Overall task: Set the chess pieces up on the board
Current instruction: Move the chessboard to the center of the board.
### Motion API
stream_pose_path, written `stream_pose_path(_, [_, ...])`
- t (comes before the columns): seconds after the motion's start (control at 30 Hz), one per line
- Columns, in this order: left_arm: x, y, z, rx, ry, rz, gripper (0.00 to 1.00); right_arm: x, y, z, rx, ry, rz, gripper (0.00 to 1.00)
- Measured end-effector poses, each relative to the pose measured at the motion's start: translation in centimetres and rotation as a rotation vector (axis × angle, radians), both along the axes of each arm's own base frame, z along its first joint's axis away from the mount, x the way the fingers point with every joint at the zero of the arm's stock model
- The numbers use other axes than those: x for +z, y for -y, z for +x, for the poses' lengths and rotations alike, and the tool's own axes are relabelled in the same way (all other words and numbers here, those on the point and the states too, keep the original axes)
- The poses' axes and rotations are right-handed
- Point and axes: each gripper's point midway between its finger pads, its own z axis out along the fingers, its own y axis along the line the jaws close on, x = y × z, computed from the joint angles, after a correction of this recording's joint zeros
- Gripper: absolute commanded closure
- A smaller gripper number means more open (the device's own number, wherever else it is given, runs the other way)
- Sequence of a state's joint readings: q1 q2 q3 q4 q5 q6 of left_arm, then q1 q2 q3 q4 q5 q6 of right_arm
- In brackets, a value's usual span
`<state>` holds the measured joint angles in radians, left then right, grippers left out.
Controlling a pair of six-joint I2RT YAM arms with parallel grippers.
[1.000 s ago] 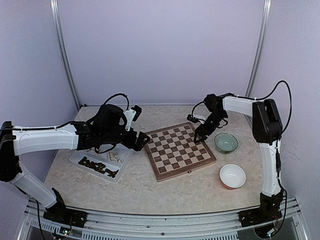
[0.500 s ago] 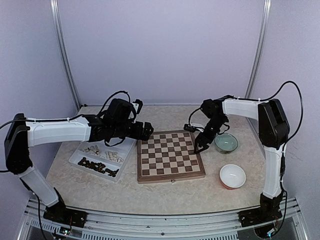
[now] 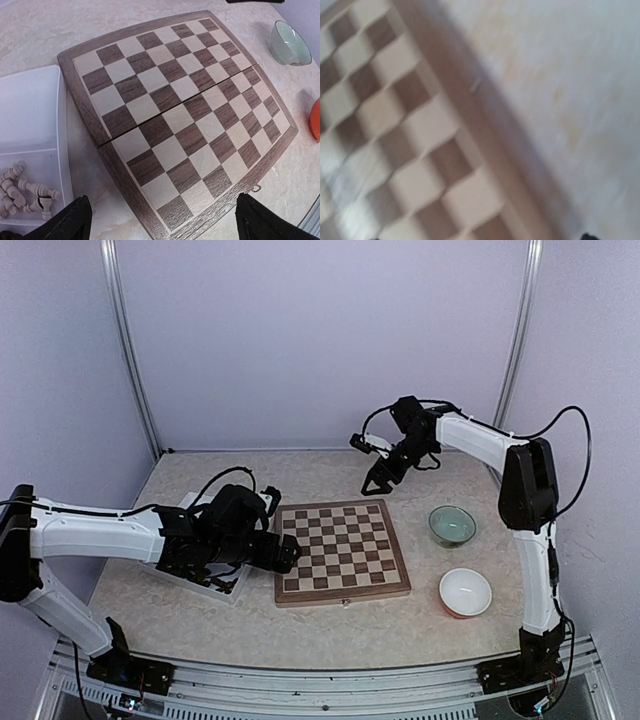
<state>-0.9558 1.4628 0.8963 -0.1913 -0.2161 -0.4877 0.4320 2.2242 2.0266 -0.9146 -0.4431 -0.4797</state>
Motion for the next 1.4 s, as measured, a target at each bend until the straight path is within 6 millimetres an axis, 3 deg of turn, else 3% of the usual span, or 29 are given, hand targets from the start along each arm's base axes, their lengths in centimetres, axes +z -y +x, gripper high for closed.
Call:
stream_pose_path(0.13, [-1.5,-0.7,-0.7,0.022,-0.046,0.015,0.01,-1.9,-1.9,2.9,-0.014,0.007,0.052,0.1])
stream_pose_path(0.23, [-1.6,-0.5,-1.2,0.03,-0.063,0.006,0.01,-3.9,-3.1,4.0,-0.022,-0.033,0.089,0.01])
stream_pose_path(0.33, [-1.9,-0.4,-1.6,0.036,-0.077,-0.001,0.01,-5.8,-3.9,4.2,-0.033,-0.092,0.123,0.02])
stream_pose_path(0.53, [-2.6,-0.7,-2.0,0.056,-0.103,0.001,0.01,-8.2,-5.1,2.3,0.017,-0.2,0.164,0.08])
stream_pose_path(0.83, [-4.5,-1.2,-2.4,0.089,-0.149,0.024,0.01,-9.0,-4.9,-1.3,0.168,-0.218,0.167,0.12])
stream_pose_path(1.07, [-6.7,-1.6,-4.1,0.088,-0.19,0.08,0.01,-9.0,-4.3,-5.1,0.246,-0.253,0.161,0.13])
stream_pose_path(1.4, [-8.7,-1.5,-6.1,0.09,-0.205,0.145,0.01,-9.0,-4.2,-6.3,0.286,-0.265,0.179,0.13])
